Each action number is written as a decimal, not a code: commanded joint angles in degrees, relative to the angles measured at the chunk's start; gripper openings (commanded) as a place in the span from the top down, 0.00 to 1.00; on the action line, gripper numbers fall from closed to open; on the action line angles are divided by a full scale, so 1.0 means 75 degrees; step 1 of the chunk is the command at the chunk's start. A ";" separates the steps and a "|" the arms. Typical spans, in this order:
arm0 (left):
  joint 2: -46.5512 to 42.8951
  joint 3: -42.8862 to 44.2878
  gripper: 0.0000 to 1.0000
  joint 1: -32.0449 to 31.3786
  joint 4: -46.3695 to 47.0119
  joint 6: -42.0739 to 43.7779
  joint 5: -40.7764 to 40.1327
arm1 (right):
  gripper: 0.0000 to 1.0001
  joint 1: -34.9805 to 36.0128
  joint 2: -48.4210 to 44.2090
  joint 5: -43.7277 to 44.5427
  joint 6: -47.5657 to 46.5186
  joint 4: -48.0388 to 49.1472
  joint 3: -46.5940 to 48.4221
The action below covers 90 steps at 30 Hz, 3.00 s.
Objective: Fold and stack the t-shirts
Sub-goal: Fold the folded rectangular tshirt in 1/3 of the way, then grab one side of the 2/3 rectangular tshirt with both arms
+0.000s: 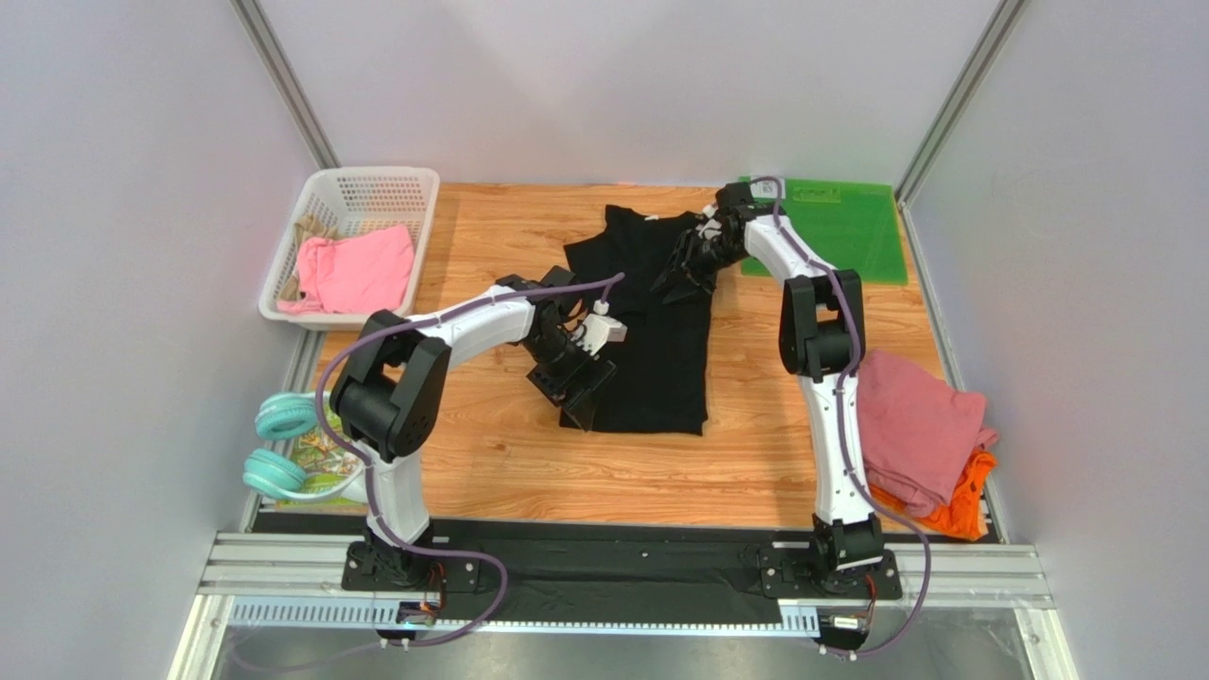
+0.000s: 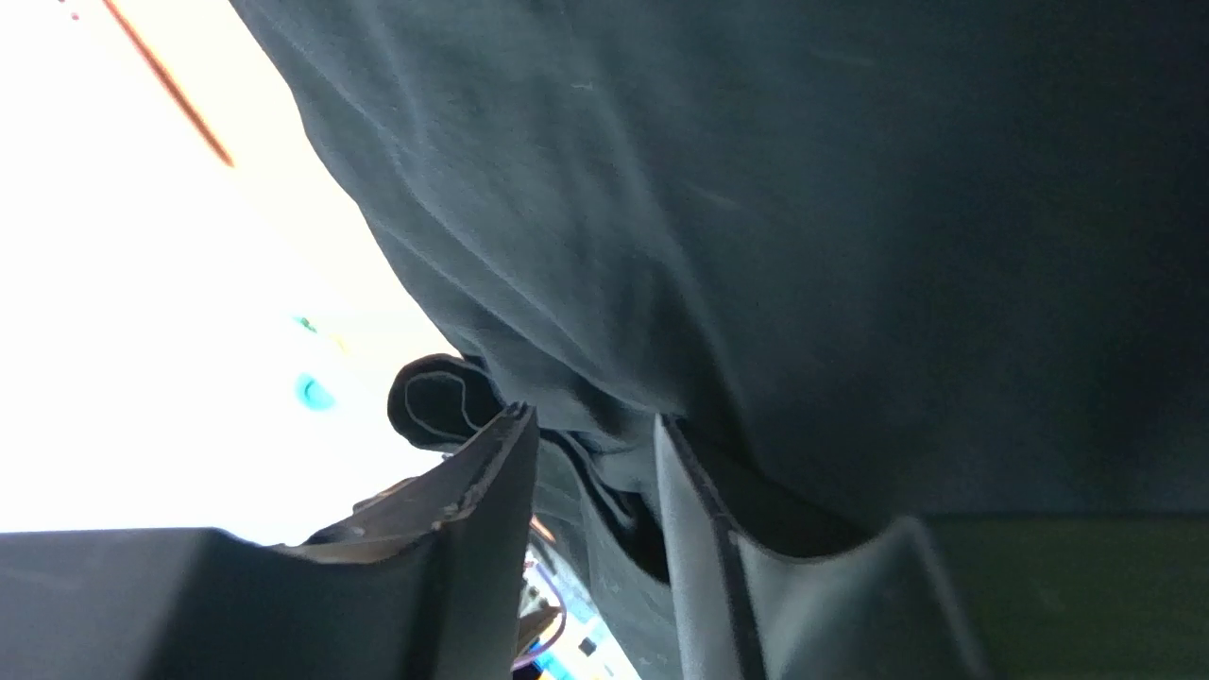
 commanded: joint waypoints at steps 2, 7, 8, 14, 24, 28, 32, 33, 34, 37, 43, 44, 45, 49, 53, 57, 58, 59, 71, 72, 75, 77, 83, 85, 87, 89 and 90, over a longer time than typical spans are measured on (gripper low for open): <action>-0.0639 0.0080 0.04 -0.0001 -0.0206 -0.0105 -0.0503 | 0.51 0.0082 -0.1761 0.0601 -0.0415 -0.0367 -0.0663; -0.0944 0.0279 0.04 -0.0001 -0.0253 -0.0164 -0.0305 | 0.51 0.0410 -0.3965 0.0309 -0.0193 0.0534 -0.3171; -0.0979 0.0303 0.04 -0.0001 -0.0264 -0.0141 -0.0281 | 0.51 0.0503 -0.4327 0.0239 -0.0181 0.0605 -0.3510; -0.1108 0.0338 0.03 0.0011 -0.0347 -0.0094 -0.0386 | 0.52 0.1382 -0.5034 0.0075 -0.0041 0.1471 -0.5831; -0.1354 0.0583 0.03 0.0655 -0.0709 0.0129 -0.0398 | 0.56 0.1325 -0.3137 0.0005 -0.0122 0.2364 -0.6947; -0.1541 0.0912 0.01 0.1158 -0.0909 0.0141 -0.0386 | 0.57 0.1325 -0.3567 -0.0266 -0.0145 0.2259 -0.7169; -0.1846 0.1216 0.00 0.1499 -0.0968 0.0024 -0.0421 | 0.53 0.1278 -0.5030 -0.0231 -0.0146 0.1860 -0.7135; -0.1882 0.1321 0.00 0.1546 -0.0956 -0.0023 -0.0433 | 0.53 0.1266 -0.5196 -0.0254 -0.0123 0.1802 -0.7019; -0.1905 0.1369 0.00 0.1604 -0.0956 -0.0070 -0.0421 | 0.53 0.1266 -0.5326 -0.0300 -0.0087 0.1708 -0.6983; -0.1835 0.1463 0.00 0.1617 -0.0979 -0.0164 -0.0340 | 0.53 0.1277 -0.5503 -0.0266 0.0042 0.1684 -0.6924; -0.1460 0.1510 0.00 0.1605 -0.1190 -0.0246 0.0141 | 0.54 0.1266 -0.5082 -0.0137 0.0100 0.2291 -0.7660; -0.1460 0.1498 0.00 0.1605 -0.1202 -0.0246 0.0164 | 0.54 0.1254 -0.4895 -0.0090 0.0135 0.2421 -0.7929; -0.1460 0.1487 0.00 0.1605 -0.1214 -0.0223 0.0211 | 0.54 0.1266 -0.4777 -0.0078 0.0147 0.2550 -0.8059; -0.1460 0.1475 0.00 0.1605 -0.1284 -0.0164 0.0258 | 0.56 0.1243 -0.4180 0.0097 0.0054 0.2797 -0.8365; -0.1448 0.1405 0.00 0.1581 -0.1354 -0.0105 0.0270 | 0.54 0.1114 -0.4340 0.0062 -0.0005 0.2716 -0.8412; -0.1483 0.1276 0.00 0.1465 -0.1471 -0.0047 0.0328 | 0.48 0.1078 -0.5301 0.0109 -0.0005 0.2271 -0.8295; -0.1518 0.1241 0.00 0.1371 -0.1495 -0.0058 0.0375 | 0.47 0.1078 -0.5756 0.0167 -0.0017 0.2107 -0.8330; -0.1565 0.1194 0.00 0.1289 -0.1518 -0.0024 0.0457 | 0.47 0.1055 -0.6004 0.0214 -0.0005 0.2048 -0.8400; -0.1015 -0.0376 0.00 0.0539 -0.0582 -0.1147 0.0646 | 0.46 0.1067 -0.8069 0.0707 0.0323 0.2328 -1.0847; -0.0980 -0.0388 0.00 0.0539 -0.0546 -0.1218 0.0622 | 0.46 0.1067 -0.8046 0.0742 0.0288 0.2398 -1.0908; -0.0828 -0.0412 0.00 0.0527 -0.0464 -0.1347 0.0727 | 0.46 0.0997 -0.7964 0.0871 0.0206 0.2504 -1.1013; -0.0722 -0.0412 0.00 0.0515 -0.0441 -0.1371 0.0773 | 0.46 0.0822 -0.7859 0.0755 0.0217 0.2563 -1.0979; -0.0839 -0.0155 0.00 0.0503 -0.0499 -0.1313 0.0844 | 0.47 0.0668 -0.7917 -0.0160 0.0346 0.2423 -1.0159; -0.0885 -0.0049 0.00 0.0492 -0.0534 -0.1277 0.0786 | 0.48 0.0668 -0.7743 -0.0509 0.0370 0.2445 -0.9925; -0.0897 0.0021 0.00 0.0492 -0.0534 -0.1242 0.0692 | 0.48 0.0668 -0.7485 -0.0733 0.0510 0.2667 -0.9877; -0.0932 -0.0002 0.00 0.0492 -0.0523 -0.1242 0.0657 | 0.48 0.0668 -0.7390 -0.0969 0.0627 0.2901 -0.9958; -0.0956 -0.0025 0.00 0.0492 -0.0534 -0.1242 0.0657 | 0.48 0.0668 -0.7297 -0.0957 0.0639 0.2995 -0.9982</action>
